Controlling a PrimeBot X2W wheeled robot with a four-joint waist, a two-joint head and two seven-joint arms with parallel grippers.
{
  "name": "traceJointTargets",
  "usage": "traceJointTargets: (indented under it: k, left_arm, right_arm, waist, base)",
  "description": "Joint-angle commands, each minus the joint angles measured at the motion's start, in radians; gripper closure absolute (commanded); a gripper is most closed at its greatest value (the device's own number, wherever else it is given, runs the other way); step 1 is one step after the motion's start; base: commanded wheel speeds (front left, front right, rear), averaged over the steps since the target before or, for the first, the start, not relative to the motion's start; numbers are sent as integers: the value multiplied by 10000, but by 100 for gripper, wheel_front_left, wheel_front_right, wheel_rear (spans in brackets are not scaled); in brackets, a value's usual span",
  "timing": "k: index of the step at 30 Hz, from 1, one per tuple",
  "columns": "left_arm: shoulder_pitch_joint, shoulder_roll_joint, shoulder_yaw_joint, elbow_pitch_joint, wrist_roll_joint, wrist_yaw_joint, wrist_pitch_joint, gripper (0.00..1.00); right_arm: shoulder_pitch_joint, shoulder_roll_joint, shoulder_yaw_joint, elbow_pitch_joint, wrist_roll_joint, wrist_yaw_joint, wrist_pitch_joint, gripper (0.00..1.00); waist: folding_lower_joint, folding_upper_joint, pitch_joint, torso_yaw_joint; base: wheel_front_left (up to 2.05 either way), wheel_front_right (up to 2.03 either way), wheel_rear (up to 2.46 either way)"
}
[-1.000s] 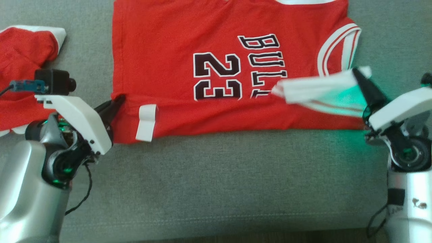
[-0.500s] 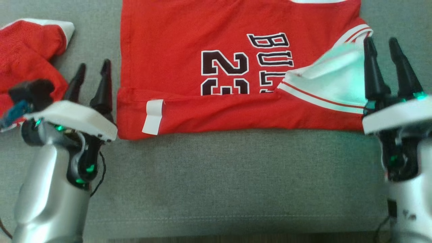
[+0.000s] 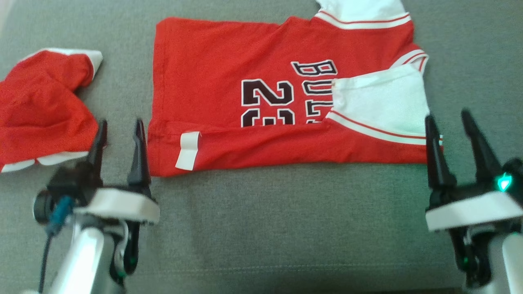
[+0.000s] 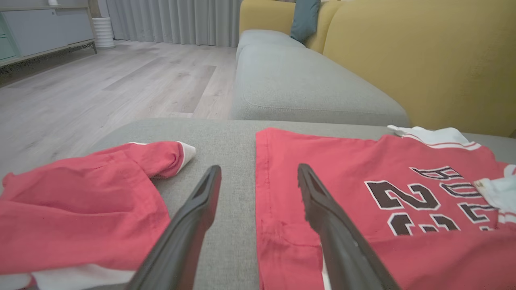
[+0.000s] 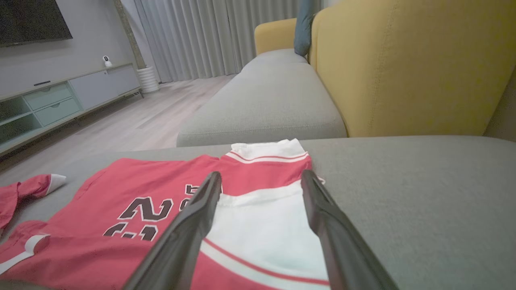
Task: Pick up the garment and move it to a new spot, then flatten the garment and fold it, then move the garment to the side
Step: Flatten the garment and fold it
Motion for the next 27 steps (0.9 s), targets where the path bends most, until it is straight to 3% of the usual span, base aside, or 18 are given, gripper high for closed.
traceJointTargets:
  k: [1, 17, 27]
  left_arm:
    - [25, 277, 311, -341, 134, 81, -123, 0]
    - [924, 214, -23, -122, 216, 83, -63, 0]
    - [379, 83, -331, 914, -509, -618, 977, 0]
  right_arm:
    - [96, -2, 122, -406, -69, 40, -18, 0]
    - [938, 135, -40, -114, -164, 40, 298, 0]
    - [506, -225, -229, 1054, -29, 40, 1051, 0]
  waist:
    - [1, 0, -201, -97]
    - [1, 0, -857, -258]
    - [1, 0, -293, -191]
  base:
    - [0, 0, 0]
    - [0, 0, 0]
    - [0, 0, 0]
